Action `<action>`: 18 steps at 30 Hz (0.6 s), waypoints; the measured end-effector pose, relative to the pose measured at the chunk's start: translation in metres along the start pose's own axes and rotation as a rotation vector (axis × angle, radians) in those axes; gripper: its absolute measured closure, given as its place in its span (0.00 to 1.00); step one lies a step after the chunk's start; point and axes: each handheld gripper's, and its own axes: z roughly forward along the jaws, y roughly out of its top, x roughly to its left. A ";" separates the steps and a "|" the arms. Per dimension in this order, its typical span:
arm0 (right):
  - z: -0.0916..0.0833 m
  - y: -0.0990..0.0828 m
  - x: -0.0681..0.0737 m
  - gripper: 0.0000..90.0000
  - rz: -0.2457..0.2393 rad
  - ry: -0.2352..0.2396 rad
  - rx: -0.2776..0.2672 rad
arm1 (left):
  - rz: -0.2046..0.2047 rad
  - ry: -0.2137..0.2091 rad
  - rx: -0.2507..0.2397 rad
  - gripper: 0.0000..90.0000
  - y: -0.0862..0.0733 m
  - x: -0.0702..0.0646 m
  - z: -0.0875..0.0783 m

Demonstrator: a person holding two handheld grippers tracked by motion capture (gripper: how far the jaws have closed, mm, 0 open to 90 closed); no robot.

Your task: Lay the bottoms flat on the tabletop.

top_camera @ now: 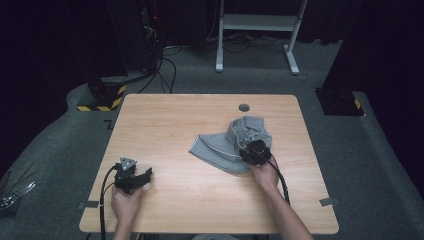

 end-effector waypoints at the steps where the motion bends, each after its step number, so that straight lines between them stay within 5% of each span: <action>1: -0.001 -0.001 0.008 0.72 -0.024 0.013 0.003 | 0.000 0.000 0.000 0.34 0.000 0.000 0.000; 8: -0.004 -0.004 0.027 0.72 -0.074 0.030 0.004 | 0.000 -0.001 0.000 0.34 0.000 0.000 0.000; 18: -0.006 -0.005 0.038 0.72 -0.085 0.059 0.013 | 0.001 -0.002 0.001 0.34 0.000 0.000 0.000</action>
